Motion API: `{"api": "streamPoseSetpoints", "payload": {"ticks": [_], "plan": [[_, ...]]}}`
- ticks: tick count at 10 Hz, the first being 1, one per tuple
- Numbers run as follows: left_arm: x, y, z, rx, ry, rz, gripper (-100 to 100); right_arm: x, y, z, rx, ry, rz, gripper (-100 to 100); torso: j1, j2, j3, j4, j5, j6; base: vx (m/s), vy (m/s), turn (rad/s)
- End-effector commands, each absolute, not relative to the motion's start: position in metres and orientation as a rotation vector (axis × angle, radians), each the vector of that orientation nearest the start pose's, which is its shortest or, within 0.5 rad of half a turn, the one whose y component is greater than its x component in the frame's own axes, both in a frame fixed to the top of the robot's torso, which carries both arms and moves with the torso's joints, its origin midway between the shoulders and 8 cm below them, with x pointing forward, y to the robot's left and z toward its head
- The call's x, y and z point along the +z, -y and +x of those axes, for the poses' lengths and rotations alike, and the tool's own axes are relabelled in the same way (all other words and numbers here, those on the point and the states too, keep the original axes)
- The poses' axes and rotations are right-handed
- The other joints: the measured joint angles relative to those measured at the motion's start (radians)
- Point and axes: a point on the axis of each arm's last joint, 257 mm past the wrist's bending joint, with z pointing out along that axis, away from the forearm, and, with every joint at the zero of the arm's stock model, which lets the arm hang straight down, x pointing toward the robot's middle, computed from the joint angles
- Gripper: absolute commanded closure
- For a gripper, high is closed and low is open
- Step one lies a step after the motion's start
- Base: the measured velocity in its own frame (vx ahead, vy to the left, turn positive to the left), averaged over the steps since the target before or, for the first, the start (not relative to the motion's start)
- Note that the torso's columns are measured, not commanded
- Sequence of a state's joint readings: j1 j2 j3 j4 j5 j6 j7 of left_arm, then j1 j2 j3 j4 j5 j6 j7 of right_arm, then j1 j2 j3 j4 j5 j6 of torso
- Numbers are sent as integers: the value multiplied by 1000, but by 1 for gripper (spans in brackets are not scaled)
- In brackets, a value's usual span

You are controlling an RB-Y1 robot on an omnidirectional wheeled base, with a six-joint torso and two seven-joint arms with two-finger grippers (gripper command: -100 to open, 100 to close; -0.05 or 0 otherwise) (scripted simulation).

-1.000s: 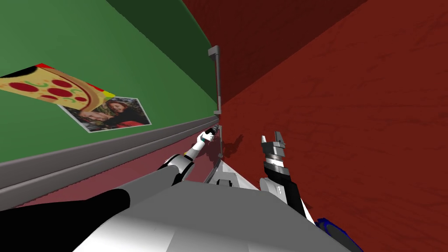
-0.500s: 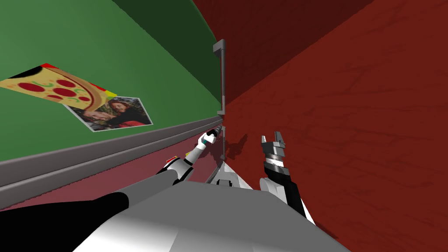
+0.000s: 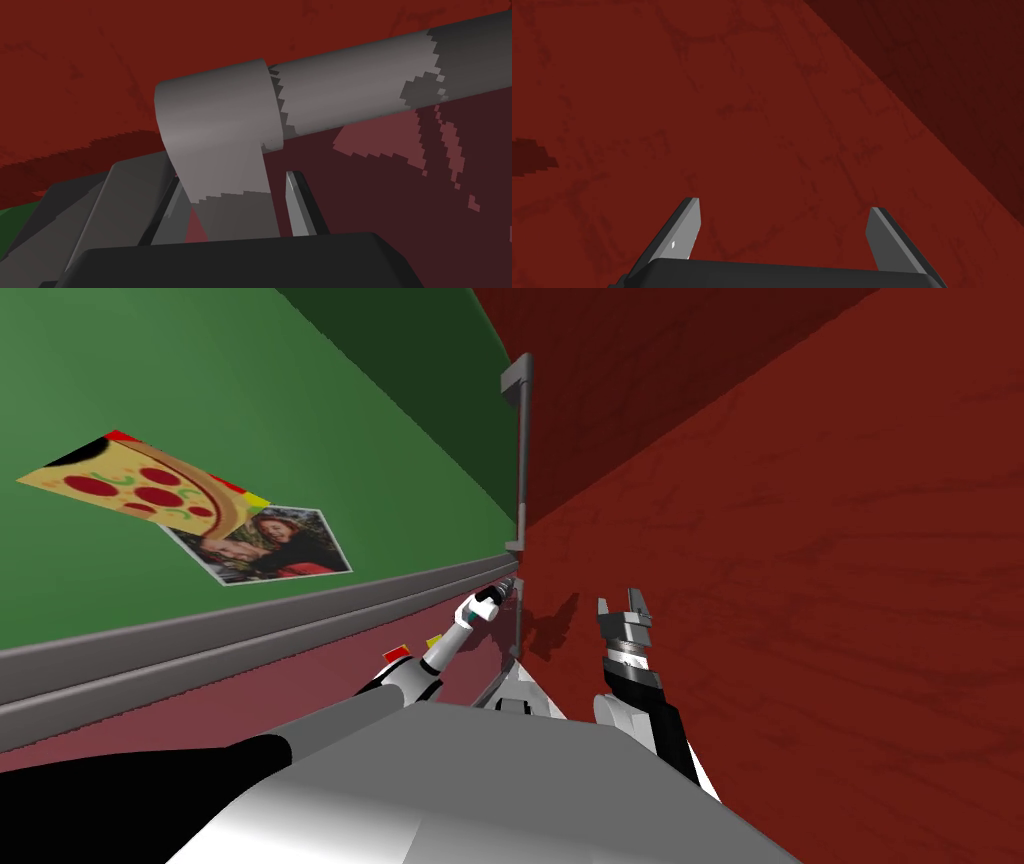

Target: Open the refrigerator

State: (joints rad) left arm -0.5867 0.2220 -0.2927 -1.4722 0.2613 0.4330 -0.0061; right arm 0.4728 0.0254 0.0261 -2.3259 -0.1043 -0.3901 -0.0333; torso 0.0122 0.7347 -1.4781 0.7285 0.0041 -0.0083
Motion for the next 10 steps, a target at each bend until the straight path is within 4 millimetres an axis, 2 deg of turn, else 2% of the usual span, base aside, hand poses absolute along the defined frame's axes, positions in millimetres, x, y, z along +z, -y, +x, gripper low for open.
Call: {"api": "streamPoseSetpoints", "payload": {"ticks": [1,2,3,4,5,6,10], "plan": [[-113,-11,608,-1389,-1704,-877,100,32,282,354,1432,-546,786,0,-1,3,2,3,0,2,70,-27,250],[-100,-7,601,-1415,-1686,-857,100,32,282,354,1431,-546,786,0,-2,2,2,2,-1,-3,87,-65,306],[-89,-3,598,-1434,-1670,-837,100,32,282,354,1431,-546,786,0,-1,0,0,0,-1,-3,30,-48,94],[-85,-3,601,-1443,-1661,-828,100,32,282,354,1432,-546,786,0,-2,2,1,3,-1,2,8,-19,-4],[-79,30,585,-1495,-1695,-775,100,32,282,354,1432,-546,786,0,-5,3,2,6,-2,5,-151,16,-76],[-79,30,585,-1495,-1695,-775,100,32,282,354,1432,-546,786,0,-10,10,6,7,-3,10,-226,21,-89],[-72,89,551,-1589,-1768,-673,100,33,281,354,1432,-546,786,0,-8,8,5,13,-3,5,-252,1,-71]]}}
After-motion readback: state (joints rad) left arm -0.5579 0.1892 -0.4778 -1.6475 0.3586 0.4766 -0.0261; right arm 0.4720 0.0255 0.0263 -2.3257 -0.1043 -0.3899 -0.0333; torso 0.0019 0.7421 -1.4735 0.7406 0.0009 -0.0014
